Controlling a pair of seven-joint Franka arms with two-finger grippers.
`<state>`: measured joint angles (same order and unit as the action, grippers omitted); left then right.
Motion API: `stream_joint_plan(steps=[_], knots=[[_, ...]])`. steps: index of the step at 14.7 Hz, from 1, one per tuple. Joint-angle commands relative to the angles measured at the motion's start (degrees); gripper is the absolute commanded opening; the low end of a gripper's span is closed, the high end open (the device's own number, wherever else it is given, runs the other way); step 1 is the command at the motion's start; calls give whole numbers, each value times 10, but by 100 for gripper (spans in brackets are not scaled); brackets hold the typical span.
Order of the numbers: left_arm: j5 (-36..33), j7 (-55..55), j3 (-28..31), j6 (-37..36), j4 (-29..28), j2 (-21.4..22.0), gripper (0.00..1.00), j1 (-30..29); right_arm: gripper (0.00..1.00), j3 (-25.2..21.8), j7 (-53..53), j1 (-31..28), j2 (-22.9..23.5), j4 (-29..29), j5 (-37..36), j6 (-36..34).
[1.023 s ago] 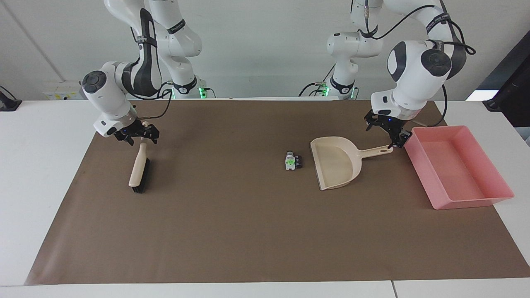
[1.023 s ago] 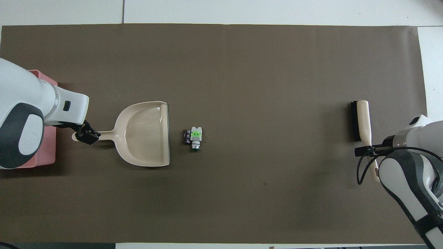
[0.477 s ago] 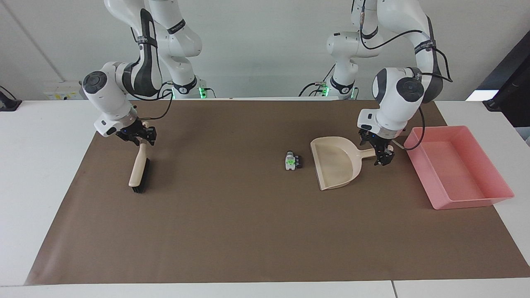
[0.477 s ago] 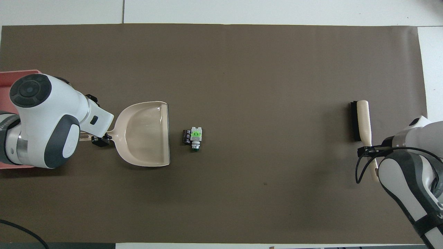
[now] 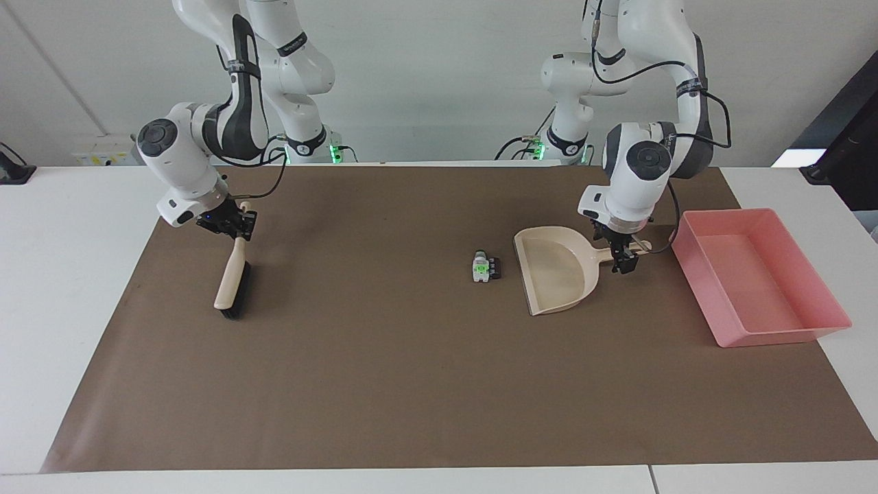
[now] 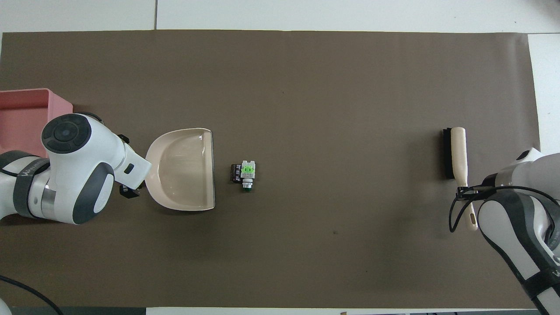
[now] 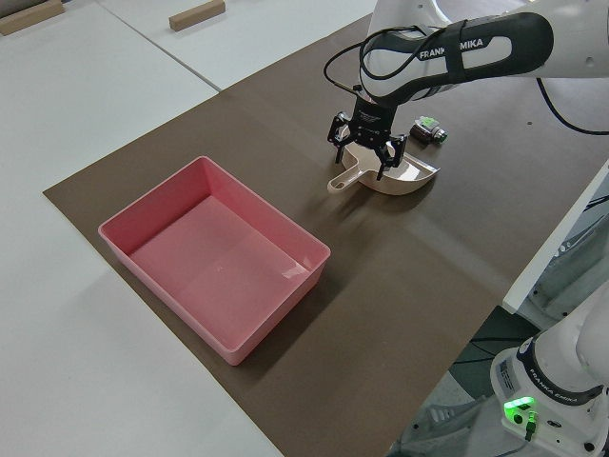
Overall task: Clean e-waste and dump in bin
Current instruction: 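Bring the dustpan and brush toward the green component from both sides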
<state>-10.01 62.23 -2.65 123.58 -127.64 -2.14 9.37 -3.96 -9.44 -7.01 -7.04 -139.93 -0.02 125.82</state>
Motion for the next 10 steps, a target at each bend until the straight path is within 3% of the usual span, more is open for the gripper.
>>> stream_joint_plan(steps=[1,4,5,6,8,10], knots=[[-11,16,3,29,-37,21,98,-1,0,4,11,0,-4,6,0,-22],[-11,17,3,32,-37,21,97,2,0,10,27,3,-5,48,-1,-71],[-11,17,3,32,-37,21,92,2,0,12,32,15,-7,66,-2,-96],[-11,17,3,31,-37,21,81,2,0,12,33,30,-9,85,-2,-121],[-11,18,3,25,-31,21,44,-1,0,14,56,53,-9,117,-7,-164],[-10,27,4,23,-21,20,16,-3,0,14,92,86,-10,142,-7,-197]])
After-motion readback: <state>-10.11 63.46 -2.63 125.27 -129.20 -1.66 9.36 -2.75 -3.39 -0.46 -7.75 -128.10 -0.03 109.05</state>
